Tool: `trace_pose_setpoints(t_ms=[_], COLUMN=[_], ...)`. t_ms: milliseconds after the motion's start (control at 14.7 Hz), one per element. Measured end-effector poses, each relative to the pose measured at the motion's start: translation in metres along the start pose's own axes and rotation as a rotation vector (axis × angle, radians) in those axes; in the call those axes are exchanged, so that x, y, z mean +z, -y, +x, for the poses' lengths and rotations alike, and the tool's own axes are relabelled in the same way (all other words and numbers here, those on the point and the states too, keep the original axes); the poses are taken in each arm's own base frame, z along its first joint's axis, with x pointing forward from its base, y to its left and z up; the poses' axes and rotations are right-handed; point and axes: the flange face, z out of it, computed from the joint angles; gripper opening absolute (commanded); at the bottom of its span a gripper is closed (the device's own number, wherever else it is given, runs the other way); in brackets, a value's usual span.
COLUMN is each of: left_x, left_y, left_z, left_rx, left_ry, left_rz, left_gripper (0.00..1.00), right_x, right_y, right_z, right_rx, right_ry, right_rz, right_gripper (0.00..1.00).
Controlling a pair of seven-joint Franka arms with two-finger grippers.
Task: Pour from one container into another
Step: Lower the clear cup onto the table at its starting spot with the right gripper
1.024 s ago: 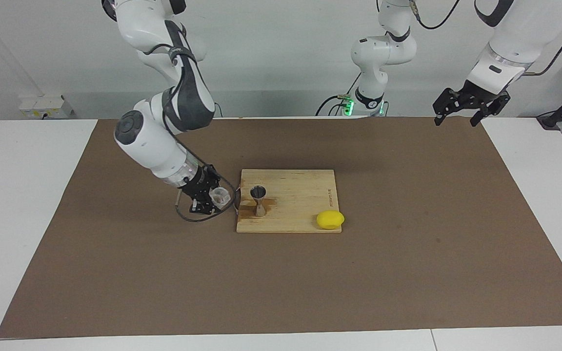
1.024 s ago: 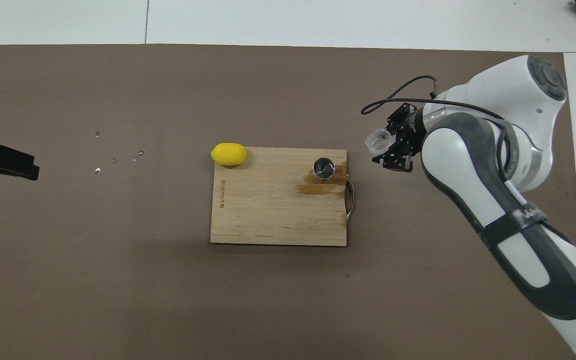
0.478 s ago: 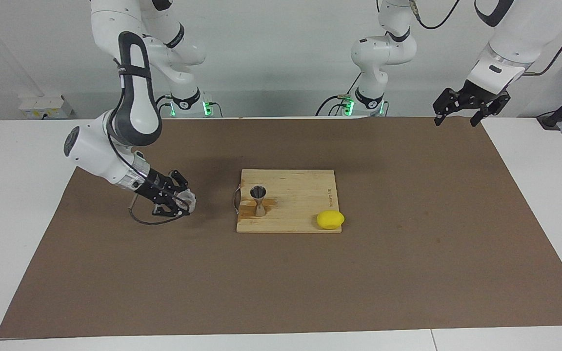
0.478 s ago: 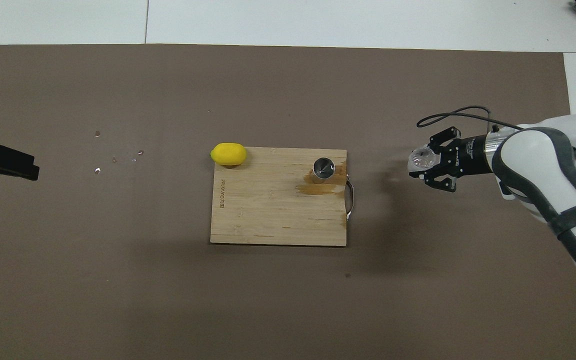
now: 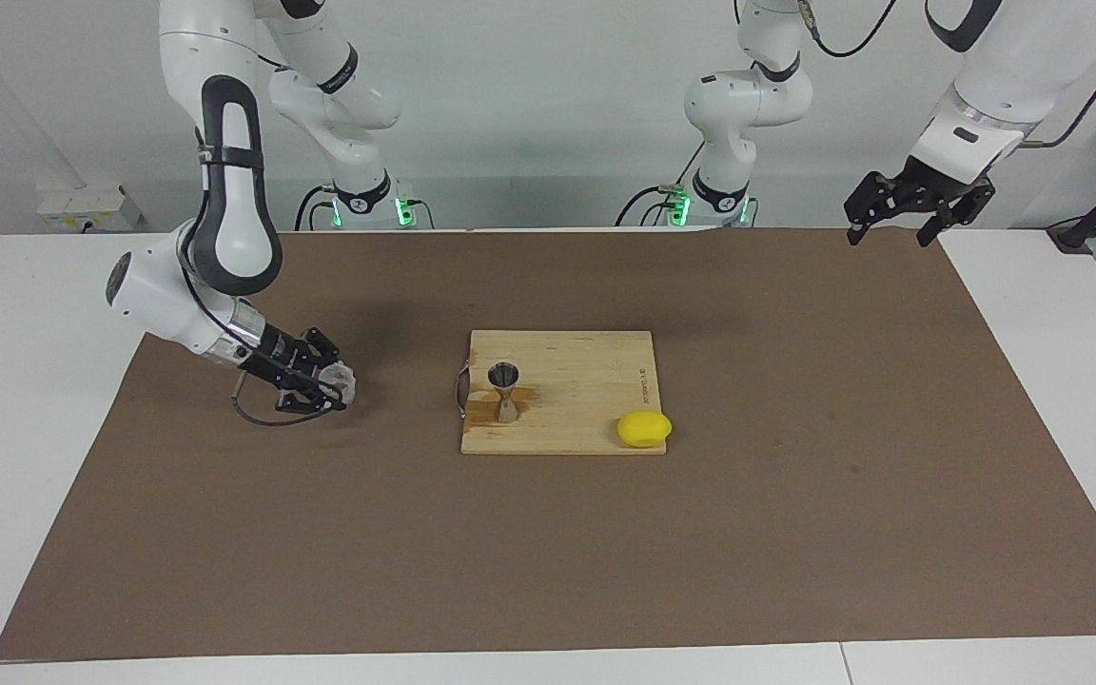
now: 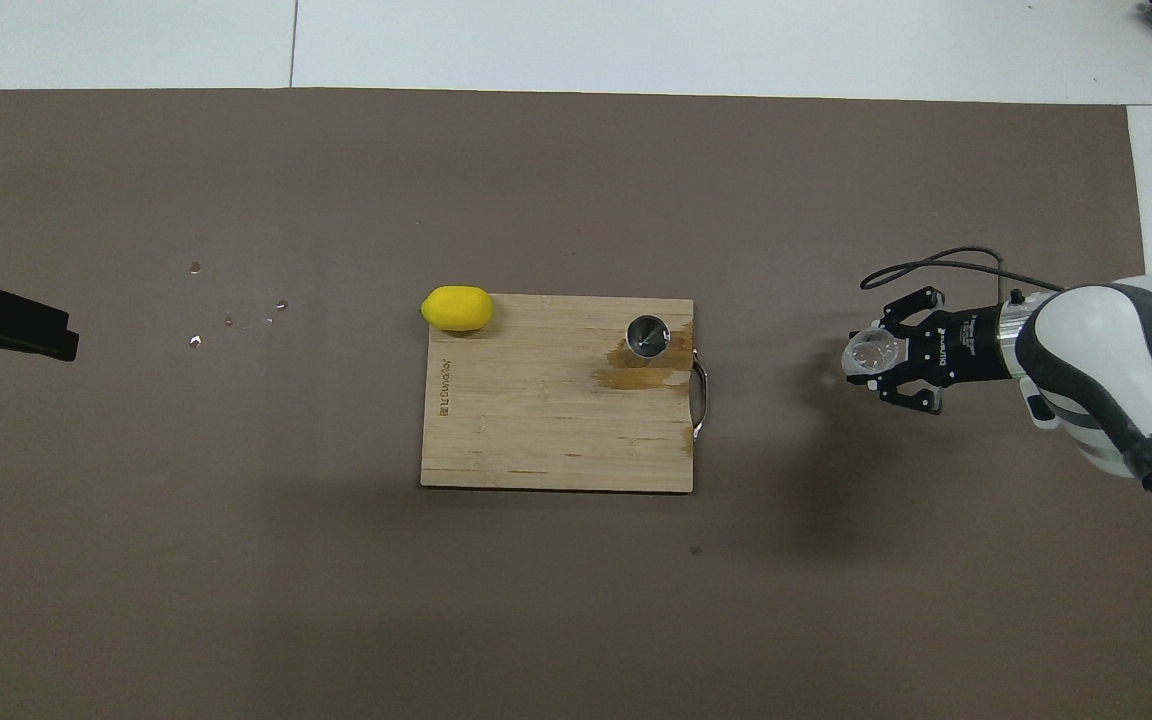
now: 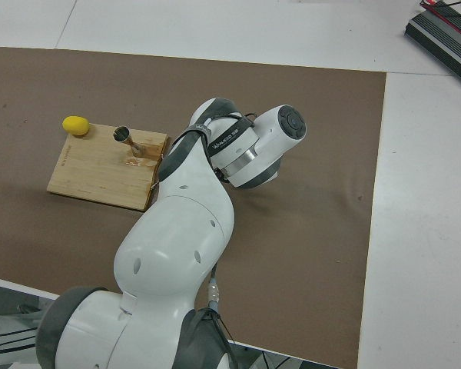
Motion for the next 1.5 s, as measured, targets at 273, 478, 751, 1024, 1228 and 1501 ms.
trace_pose_setpoints(t_ms=[273,478,751,1024,1228,1501], left_x=[0.000,0.000,0.000,0.000,0.000,0.000], left_y=[0.000,0.000,0.000,0.000,0.000,0.000], left_z=[0.000,0.000,0.000,0.000,0.000,0.000], left_rx=[0.000,0.000,0.000,0.000,0.000,0.000], left_ry=[0.000,0.000,0.000,0.000,0.000,0.000], left_rz=[0.000,0.000,0.000,0.000,0.000,0.000], left_gripper=[1.00,1.00,1.00,1.00,1.00,1.00], right_x=[-0.003,0.006,0.009,0.011,0.010,0.001], right_y=[-0.013,-0.021,-0.024,-0.026,-0.028,-0.030], right_z=[0.036,0.042,0.043,0.045,0.048,0.061], right_rx=[-0.027,-0.009,-0.002,0.001,-0.025,-0.034], right_ry=[0.045,0.060,0.060,0.060,0.024,-0.015], right_rz=[0.022,0.011,0.010,0.007,-0.017,-0.023], right_gripper=[0.08,0.36,0.96,0.99,0.99,0.99])
